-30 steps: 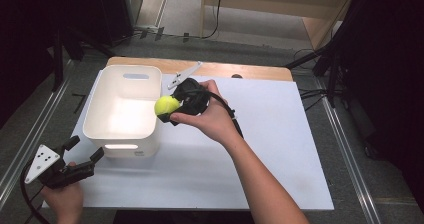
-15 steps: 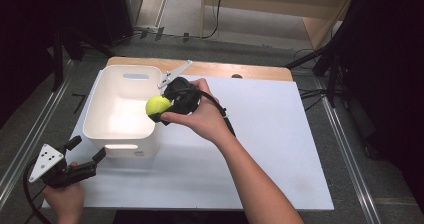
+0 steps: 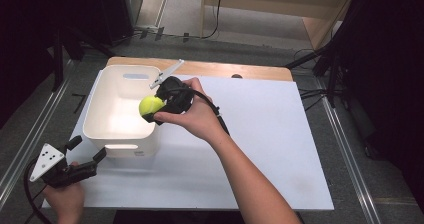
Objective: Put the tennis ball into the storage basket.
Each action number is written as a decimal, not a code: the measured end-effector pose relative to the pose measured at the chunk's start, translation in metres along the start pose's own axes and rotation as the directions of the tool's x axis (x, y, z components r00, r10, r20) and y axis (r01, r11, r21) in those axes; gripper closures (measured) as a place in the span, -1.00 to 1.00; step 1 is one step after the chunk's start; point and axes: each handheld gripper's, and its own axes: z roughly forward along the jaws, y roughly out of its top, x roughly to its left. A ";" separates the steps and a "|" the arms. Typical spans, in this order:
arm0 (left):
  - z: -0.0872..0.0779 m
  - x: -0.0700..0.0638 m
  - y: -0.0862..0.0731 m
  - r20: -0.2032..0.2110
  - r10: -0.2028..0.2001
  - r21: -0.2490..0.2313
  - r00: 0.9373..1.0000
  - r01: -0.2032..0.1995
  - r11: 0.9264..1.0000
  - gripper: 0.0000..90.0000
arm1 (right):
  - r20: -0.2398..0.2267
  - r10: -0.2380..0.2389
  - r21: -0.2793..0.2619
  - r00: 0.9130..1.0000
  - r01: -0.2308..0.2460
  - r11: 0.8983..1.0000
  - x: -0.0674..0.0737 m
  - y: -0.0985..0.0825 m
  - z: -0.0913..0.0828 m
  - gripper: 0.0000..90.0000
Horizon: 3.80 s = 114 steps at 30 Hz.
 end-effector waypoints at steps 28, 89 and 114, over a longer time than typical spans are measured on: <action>0.001 0.000 0.000 0.007 -0.010 -0.013 1.000 0.010 1.000 -0.81 | 0.000 -0.038 0.035 0.999 0.038 0.999 0.007 0.009 0.025 -0.46; 0.003 -0.002 0.000 0.002 0.014 0.015 1.000 -0.014 1.000 -0.82 | 0.151 0.084 -0.126 0.985 -0.065 0.990 -0.004 -0.088 -0.038 -1.00; 0.003 -0.002 0.000 0.007 0.015 0.019 1.000 -0.015 1.000 -0.82 | 0.205 0.173 -0.226 0.963 -0.125 0.966 -0.009 -0.159 -0.071 -1.00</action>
